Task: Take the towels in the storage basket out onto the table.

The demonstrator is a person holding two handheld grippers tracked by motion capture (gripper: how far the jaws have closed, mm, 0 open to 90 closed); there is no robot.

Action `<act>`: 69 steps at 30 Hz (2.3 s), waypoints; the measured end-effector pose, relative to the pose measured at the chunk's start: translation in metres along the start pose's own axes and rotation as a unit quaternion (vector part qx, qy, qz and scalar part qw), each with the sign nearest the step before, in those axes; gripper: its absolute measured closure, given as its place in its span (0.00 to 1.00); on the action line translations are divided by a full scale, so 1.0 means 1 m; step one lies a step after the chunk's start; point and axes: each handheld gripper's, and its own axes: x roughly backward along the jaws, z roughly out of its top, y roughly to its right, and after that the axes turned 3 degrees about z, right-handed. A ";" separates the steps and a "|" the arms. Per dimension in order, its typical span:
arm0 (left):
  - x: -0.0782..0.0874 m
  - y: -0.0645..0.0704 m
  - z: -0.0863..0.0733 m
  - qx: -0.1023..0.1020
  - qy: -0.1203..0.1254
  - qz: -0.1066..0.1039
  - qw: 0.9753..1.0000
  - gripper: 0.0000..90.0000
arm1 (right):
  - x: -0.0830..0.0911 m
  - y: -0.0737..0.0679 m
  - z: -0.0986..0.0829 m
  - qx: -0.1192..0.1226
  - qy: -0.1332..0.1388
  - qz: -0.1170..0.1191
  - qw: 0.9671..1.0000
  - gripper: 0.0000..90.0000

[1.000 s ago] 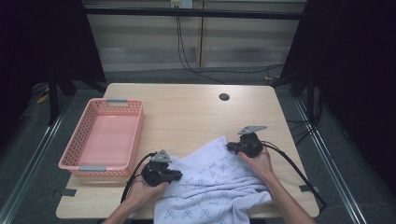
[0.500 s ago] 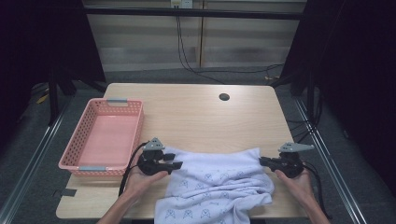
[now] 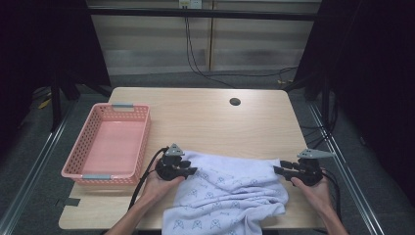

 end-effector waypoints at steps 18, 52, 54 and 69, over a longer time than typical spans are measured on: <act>0.022 0.037 -0.023 -0.020 -0.015 -0.062 0.998 0.69 | -0.023 -0.003 -0.004 0.009 -0.054 -0.003 0.998 0.92; -0.011 -0.015 0.008 0.066 0.013 0.028 0.997 0.57 | -0.003 -0.003 -0.009 0.002 -0.019 0.026 0.999 0.93; -0.013 -0.013 0.009 0.058 0.006 0.009 0.998 0.75 | -0.003 -0.004 -0.008 0.000 -0.017 0.029 0.999 0.93; 0.066 -0.010 0.040 0.055 0.147 -0.016 0.988 0.92 | 0.039 -0.011 0.037 0.007 0.095 0.047 0.994 0.95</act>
